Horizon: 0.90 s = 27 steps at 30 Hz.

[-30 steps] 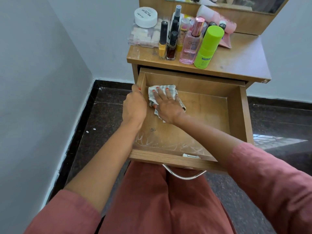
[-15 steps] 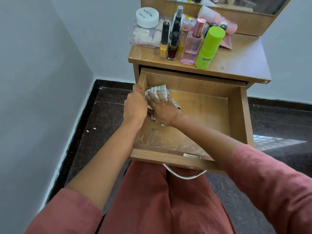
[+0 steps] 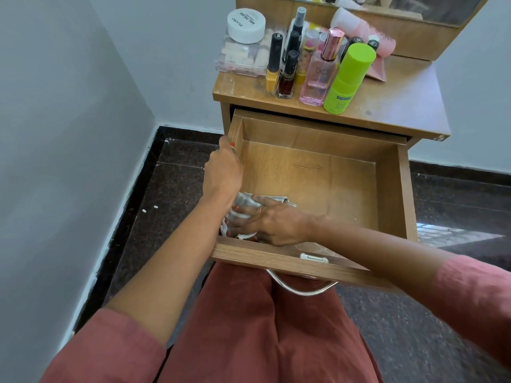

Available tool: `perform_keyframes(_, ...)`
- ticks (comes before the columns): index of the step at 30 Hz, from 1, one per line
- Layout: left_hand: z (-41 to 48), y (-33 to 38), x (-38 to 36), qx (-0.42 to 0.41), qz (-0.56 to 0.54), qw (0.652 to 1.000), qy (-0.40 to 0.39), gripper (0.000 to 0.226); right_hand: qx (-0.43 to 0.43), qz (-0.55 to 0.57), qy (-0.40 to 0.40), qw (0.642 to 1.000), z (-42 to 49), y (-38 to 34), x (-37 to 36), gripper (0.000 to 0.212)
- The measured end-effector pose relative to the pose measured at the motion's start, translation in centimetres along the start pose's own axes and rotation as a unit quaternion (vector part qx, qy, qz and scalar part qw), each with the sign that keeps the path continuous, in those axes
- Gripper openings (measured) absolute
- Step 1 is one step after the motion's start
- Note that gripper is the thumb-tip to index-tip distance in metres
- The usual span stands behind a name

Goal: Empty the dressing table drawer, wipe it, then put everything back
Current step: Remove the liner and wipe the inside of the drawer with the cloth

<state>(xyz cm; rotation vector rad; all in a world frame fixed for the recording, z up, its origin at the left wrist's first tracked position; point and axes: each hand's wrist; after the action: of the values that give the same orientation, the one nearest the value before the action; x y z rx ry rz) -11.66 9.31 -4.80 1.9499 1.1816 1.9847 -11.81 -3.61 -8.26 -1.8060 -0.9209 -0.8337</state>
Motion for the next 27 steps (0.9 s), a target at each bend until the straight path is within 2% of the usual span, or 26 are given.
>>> perform_keyframes(7,-0.1,0.0,-0.1,0.005,0.006,1.000,-0.001,0.030,0.008,0.008,-0.031,0.999,-0.2,-0.1,0.3,0.052)
perform_keyframes(12,0.0,-0.1,-0.1,0.006,0.007,1.000,-0.008,0.030,0.039,0.007,-0.031,0.999,-2.1,1.0,0.2,0.042)
perform_keyframes(17,0.3,-0.2,-0.1,0.004,0.012,1.000,-0.008,0.027,0.023,0.019,-0.032,0.999,-6.8,3.6,-1.3,0.044)
perform_keyframes(19,0.3,-0.1,-0.1,0.004,0.021,1.000,-0.008,0.028,0.029,0.012,-0.018,0.999,-7.6,4.3,-2.1,0.054)
perform_keyframes(27,0.1,0.1,-0.4,0.010,0.046,0.999,-0.004,0.028,0.079,0.018,0.000,0.997,-2.9,3.0,-0.8,0.051)
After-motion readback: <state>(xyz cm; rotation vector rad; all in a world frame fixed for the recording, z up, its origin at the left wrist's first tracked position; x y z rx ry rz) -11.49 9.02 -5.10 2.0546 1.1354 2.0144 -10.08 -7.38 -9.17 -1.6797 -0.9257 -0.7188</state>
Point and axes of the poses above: each hand's wrist, its own z-axis towards the middle knuckle, its own x-axis out of the back of the hand, y = z × x, and after that the axes turned 3 degrees about z, right-handed
